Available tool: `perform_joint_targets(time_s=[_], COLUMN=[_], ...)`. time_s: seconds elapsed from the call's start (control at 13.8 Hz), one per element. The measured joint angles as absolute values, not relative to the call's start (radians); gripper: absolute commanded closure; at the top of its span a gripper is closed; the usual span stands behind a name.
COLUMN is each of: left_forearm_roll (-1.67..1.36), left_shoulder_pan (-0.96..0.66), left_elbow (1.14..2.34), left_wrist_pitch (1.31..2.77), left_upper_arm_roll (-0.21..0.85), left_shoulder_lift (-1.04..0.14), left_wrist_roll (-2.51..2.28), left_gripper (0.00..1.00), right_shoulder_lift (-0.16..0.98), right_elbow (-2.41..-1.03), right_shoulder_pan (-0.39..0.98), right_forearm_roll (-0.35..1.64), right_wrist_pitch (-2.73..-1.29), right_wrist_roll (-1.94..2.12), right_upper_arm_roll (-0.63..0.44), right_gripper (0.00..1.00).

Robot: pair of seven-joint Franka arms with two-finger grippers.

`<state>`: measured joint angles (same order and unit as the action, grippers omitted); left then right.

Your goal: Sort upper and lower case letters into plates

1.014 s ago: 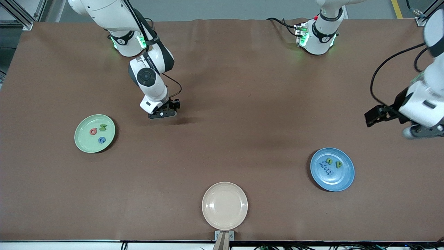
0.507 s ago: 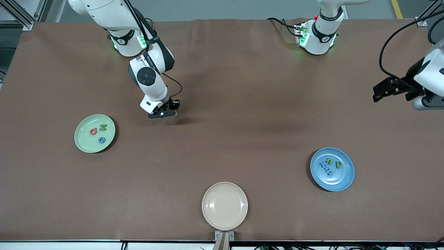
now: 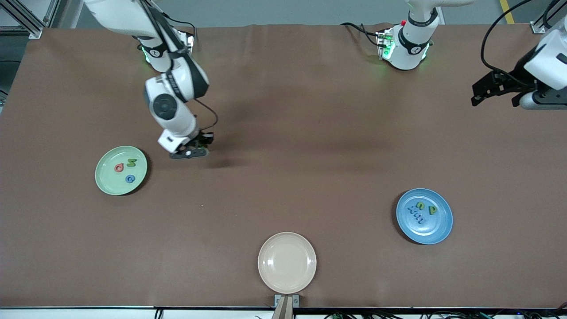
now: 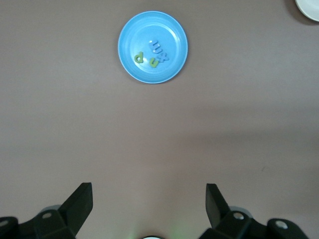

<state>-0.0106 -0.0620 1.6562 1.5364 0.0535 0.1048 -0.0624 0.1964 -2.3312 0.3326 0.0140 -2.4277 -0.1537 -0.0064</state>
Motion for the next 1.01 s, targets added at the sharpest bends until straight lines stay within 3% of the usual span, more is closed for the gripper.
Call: perform_joint_targets(time_s=[0.22, 0.43, 1.01], left_forearm_roll=[-0.010, -0.009, -0.009], left_shoulder_pan=[-0.081, -0.081, -0.081], left_elbow=[1.661, 1.668, 1.675], left_wrist_pitch=[1.536, 1.536, 1.537], left_upper_arm_roll=[0.054, 0.055, 0.057], left_shoulder_lift=[0.112, 0.112, 0.119], left_wrist_roll=[-0.064, -0.064, -0.087], left_gripper=[0.00, 0.00, 0.00], right_shoulder_lift=[0.125, 0.146, 0.362], right_elbow=[-2.304, -2.273, -2.227], right_shoulder_pan=[0.115, -0.046, -0.096], right_forearm_roll=[-0.011, -0.109, -0.133], right_wrist_pitch=[-2.368, -2.382, -2.520], right_wrist_roll=[0.155, 0.263, 0.276], right_upper_arm_roll=[-0.013, -0.014, -0.010], right_gripper=[0.80, 0.80, 0.79])
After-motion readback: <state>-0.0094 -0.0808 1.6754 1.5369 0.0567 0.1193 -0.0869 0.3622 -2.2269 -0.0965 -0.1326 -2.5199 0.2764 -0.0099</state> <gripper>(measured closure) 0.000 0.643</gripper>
